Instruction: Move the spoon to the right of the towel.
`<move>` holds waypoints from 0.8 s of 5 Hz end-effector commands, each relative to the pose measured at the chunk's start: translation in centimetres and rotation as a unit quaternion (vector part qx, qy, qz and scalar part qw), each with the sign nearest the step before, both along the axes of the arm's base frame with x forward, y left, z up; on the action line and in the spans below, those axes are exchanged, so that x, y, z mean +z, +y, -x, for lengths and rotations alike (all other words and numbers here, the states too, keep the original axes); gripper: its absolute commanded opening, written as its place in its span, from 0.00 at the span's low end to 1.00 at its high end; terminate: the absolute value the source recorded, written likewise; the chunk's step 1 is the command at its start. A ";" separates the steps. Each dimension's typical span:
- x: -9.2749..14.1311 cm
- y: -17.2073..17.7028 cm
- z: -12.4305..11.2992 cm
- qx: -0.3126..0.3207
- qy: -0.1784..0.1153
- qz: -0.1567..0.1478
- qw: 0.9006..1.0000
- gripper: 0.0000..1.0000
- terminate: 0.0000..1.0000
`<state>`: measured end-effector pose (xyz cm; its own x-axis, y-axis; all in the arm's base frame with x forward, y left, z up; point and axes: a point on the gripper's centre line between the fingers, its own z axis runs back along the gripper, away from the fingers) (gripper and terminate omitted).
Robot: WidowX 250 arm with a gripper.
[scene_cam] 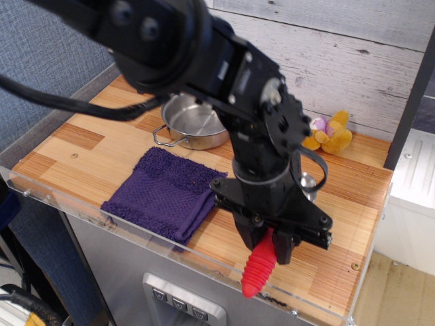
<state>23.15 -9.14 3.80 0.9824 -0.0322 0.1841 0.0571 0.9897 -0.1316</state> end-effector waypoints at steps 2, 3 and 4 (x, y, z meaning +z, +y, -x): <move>1.1 -0.6 -4.5 0.035 -0.021 0.014 0.999 0.00 0.00; 0.2 -1.2 -5.3 0.036 -0.013 0.011 0.999 0.00 0.00; -1.3 -1.7 -5.3 0.031 -0.003 0.004 0.999 0.00 0.00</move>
